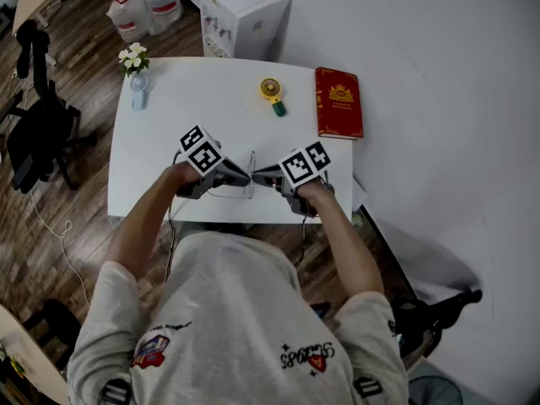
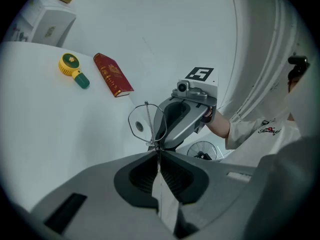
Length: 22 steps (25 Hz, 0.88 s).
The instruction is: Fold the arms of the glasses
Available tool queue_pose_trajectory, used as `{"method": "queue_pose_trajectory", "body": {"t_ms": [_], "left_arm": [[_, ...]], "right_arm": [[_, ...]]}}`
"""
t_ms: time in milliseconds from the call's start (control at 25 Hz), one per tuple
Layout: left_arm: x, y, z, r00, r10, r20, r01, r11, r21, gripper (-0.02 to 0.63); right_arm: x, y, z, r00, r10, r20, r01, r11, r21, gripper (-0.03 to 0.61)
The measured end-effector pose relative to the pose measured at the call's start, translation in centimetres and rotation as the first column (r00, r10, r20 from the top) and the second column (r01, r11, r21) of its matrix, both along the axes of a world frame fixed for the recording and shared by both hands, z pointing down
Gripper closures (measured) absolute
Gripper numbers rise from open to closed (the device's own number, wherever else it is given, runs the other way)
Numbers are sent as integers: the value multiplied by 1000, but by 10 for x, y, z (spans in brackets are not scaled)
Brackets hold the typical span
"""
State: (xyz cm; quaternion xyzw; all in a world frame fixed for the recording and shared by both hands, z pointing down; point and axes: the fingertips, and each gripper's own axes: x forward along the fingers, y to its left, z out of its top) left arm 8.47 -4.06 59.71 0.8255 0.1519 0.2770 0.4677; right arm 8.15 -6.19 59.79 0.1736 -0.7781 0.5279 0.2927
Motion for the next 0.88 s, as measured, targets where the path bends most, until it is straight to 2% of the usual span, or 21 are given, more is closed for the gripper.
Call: {"method": "queue_pose_trajectory", "body": {"t_ms": [240,360,520,600,680,720,880], "left_arm": [[3,2,0,1000,19,-10,-18,997,72,590],[2,-2,-1,1000,4,-4,-3,994,109,477],[-6,-14,-4,999,-49,7,47,978,202,434],[-12,-26,-9,994,-112,-17,113,961,253,428],[-21,-46,-16,974,-218,-55,224,925,305,428],[-27,-56,-21,956,-282,-76,291,898,330,428],[-70,-81,-31,838,-528,-137,534,743,403,428]], "right_arm": [[4,-1,3,1000,16,-8,-16,1000,11,561],[7,-2,4,1000,15,-12,-15,1000,13,561],[12,1,8,999,29,-25,-29,999,18,561],[16,0,12,998,50,-33,-49,998,24,561],[23,-3,16,996,78,-44,-76,997,32,561],[27,-6,17,994,94,-49,-93,995,37,561],[40,-15,19,984,169,-60,-165,984,60,561]]}}
